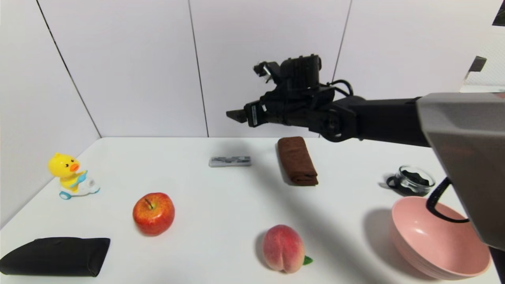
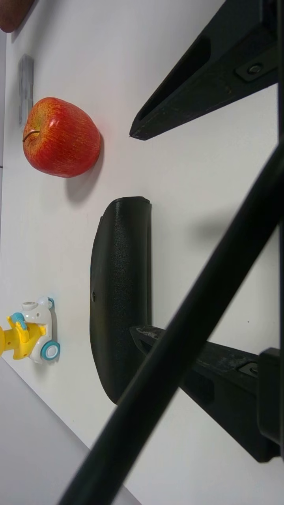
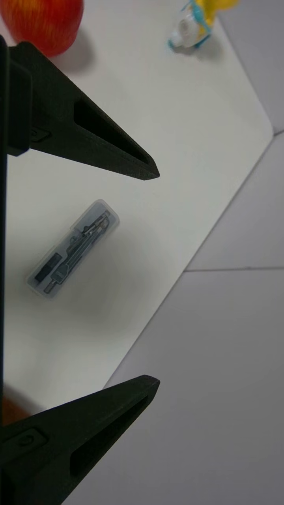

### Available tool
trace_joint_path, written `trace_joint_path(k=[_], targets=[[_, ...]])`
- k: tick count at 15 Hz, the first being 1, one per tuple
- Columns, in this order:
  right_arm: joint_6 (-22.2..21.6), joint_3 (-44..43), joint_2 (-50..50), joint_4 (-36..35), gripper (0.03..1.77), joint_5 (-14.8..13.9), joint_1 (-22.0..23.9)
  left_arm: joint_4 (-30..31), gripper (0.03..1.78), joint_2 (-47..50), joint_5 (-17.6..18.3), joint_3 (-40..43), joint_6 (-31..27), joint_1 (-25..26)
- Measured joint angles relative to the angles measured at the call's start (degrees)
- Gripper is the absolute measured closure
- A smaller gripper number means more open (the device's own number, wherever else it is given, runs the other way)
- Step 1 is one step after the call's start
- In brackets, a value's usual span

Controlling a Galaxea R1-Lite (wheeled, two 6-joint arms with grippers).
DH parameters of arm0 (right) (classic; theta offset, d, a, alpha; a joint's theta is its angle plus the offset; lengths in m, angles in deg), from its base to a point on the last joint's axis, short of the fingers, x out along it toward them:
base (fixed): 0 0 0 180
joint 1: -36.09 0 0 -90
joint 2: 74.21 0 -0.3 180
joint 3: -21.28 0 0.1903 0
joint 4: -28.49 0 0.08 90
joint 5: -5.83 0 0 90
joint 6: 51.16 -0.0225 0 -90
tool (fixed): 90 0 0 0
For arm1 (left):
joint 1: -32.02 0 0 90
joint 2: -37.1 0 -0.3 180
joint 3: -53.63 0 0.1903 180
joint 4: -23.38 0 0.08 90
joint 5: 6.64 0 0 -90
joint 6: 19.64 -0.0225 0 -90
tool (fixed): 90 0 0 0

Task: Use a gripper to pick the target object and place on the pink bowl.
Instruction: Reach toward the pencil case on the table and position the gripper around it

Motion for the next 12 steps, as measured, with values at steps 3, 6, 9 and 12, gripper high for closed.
trace_joint_path(k=[3, 6, 9, 12], targets=[[6.0, -0.1, -5.2, -3.8, 0.09, 9.4, 0.2, 0.0, 0.12, 0.0, 0.0, 0.0, 0.0, 0.0], [13.3, -0.1, -8.2, -4.1, 0.09, 19.0, 0.4, 0.0, 0.12, 0.0, 0.0, 0.0, 0.0, 0.0], [23.8, 0.0, -10.4, -3.2, 0.09, 24.4, 1.3, 0.0, 0.12, 0.0, 0.0, 0.0, 0.0, 0.0], [29.8, 0.0, -12.3, -2.2, 0.09, 24.7, 2.0, 0.0, 0.12, 0.0, 0.0, 0.0, 0.0, 0.0]])
